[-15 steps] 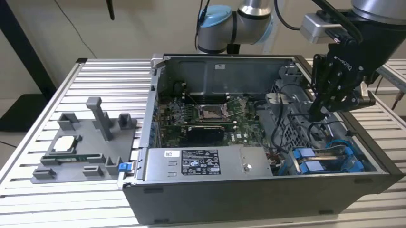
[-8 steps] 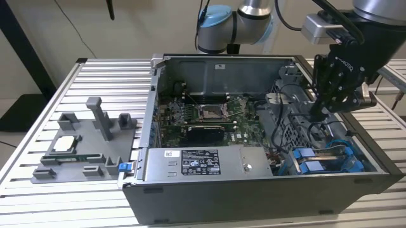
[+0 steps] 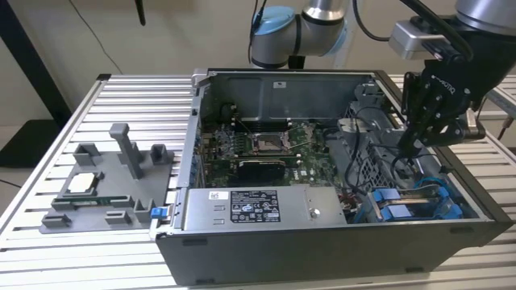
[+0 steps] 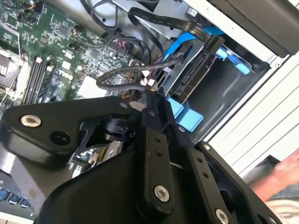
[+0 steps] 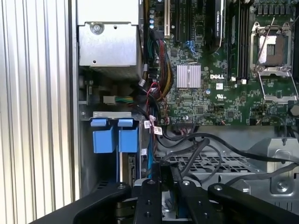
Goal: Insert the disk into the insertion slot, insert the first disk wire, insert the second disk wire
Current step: 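Insert the first disk wire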
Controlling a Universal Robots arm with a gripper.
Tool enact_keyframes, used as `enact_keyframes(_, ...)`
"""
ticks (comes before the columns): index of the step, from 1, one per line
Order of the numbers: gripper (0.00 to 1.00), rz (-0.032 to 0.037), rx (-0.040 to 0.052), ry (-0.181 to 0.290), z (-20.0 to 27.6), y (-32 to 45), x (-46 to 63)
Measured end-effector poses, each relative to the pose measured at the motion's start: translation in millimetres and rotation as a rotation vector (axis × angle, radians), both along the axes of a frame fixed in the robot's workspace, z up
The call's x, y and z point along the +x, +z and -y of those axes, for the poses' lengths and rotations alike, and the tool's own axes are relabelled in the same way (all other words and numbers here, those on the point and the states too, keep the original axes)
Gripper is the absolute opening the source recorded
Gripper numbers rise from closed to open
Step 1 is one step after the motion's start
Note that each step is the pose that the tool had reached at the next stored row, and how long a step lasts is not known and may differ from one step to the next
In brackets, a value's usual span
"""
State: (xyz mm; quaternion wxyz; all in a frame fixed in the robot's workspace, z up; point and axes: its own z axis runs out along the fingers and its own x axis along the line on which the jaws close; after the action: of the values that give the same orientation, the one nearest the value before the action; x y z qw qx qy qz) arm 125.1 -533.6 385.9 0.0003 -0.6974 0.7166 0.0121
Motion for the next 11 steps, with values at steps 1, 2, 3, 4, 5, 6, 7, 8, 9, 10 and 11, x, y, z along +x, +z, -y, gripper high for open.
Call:
enact_keyframes(1,0.00,-0.0002,0.0000,0.000,0.8,-0.2,0.7)
enact_keyframes(2,0.00,-0.0003,0.0001,0.000,1.4,-0.3,1.3)
enact_keyframes(3,0.00,-0.0004,0.0001,0.000,2.1,-0.5,1.9)
enact_keyframes(4,0.00,-0.0005,0.0000,0.000,2.8,-0.6,2.6)
enact_keyframes(5,0.00,-0.0008,0.0000,0.000,3.5,-0.7,3.2)
enact_keyframes(6,0.00,-0.0009,0.0001,0.000,4.3,-0.9,3.9)
enact_keyframes(7,0.00,-0.0011,0.0000,0.000,5.1,-1.0,4.6)
enact_keyframes(8,0.00,-0.0012,0.0000,0.000,5.8,-1.2,5.2)
enact_keyframes(9,0.00,-0.0014,0.0000,0.000,6.6,-1.3,5.7)
enact_keyframes(10,0.00,-0.0015,0.0000,0.000,7.4,-1.5,6.3)
enact_keyframes(11,0.00,-0.0016,0.0001,0.000,8.0,-1.7,6.9)
